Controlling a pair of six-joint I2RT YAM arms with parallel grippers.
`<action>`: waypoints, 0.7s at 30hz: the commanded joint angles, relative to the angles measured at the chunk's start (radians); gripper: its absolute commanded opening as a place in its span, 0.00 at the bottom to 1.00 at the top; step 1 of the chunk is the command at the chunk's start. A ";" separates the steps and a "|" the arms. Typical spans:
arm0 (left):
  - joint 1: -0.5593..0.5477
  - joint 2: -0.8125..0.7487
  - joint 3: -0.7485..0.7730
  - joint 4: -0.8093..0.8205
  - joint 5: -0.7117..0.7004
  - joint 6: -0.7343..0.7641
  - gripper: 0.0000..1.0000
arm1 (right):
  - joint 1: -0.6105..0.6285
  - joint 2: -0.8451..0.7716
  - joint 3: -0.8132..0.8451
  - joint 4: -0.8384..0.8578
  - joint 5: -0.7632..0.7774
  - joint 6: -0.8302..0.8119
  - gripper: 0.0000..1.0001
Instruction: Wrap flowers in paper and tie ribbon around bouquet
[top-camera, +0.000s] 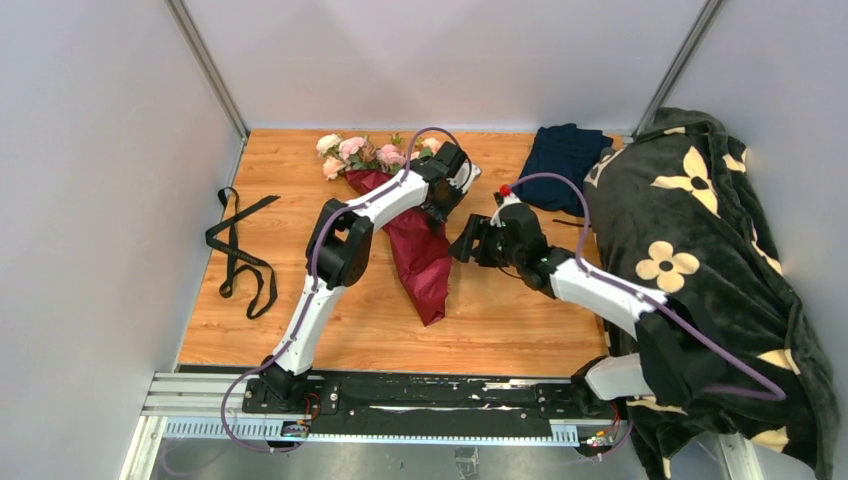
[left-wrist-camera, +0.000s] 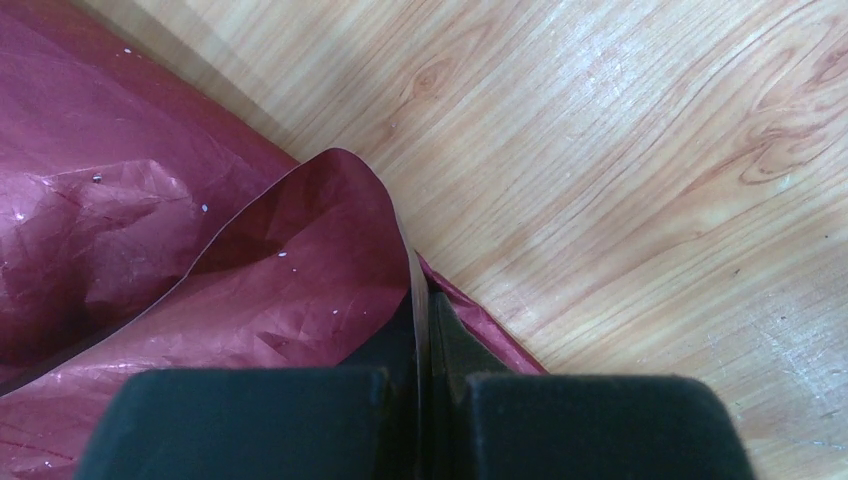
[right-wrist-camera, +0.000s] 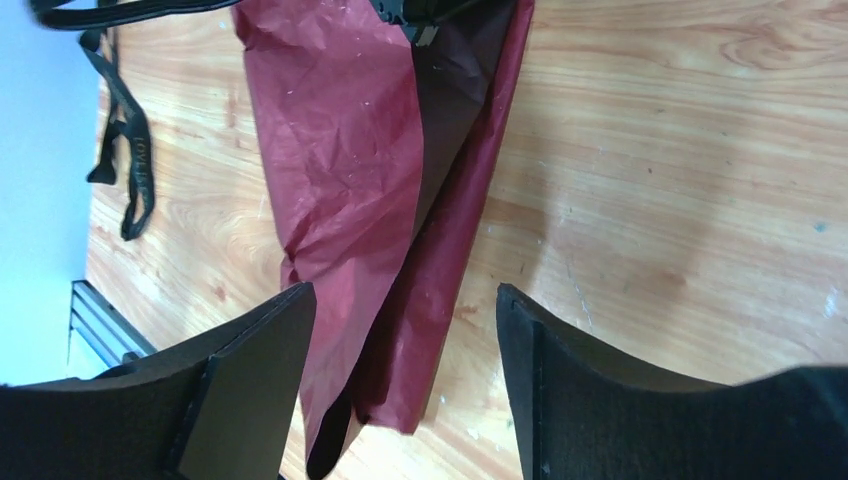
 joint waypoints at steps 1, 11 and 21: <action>-0.014 0.043 0.006 0.018 -0.007 0.002 0.00 | -0.015 0.156 0.107 -0.054 -0.072 -0.046 0.73; -0.015 0.006 0.037 0.015 -0.007 0.014 0.04 | -0.050 0.351 0.105 0.025 -0.135 0.015 0.00; -0.015 -0.114 0.180 -0.040 0.151 0.060 0.82 | -0.048 0.453 -0.124 0.282 -0.109 0.165 0.00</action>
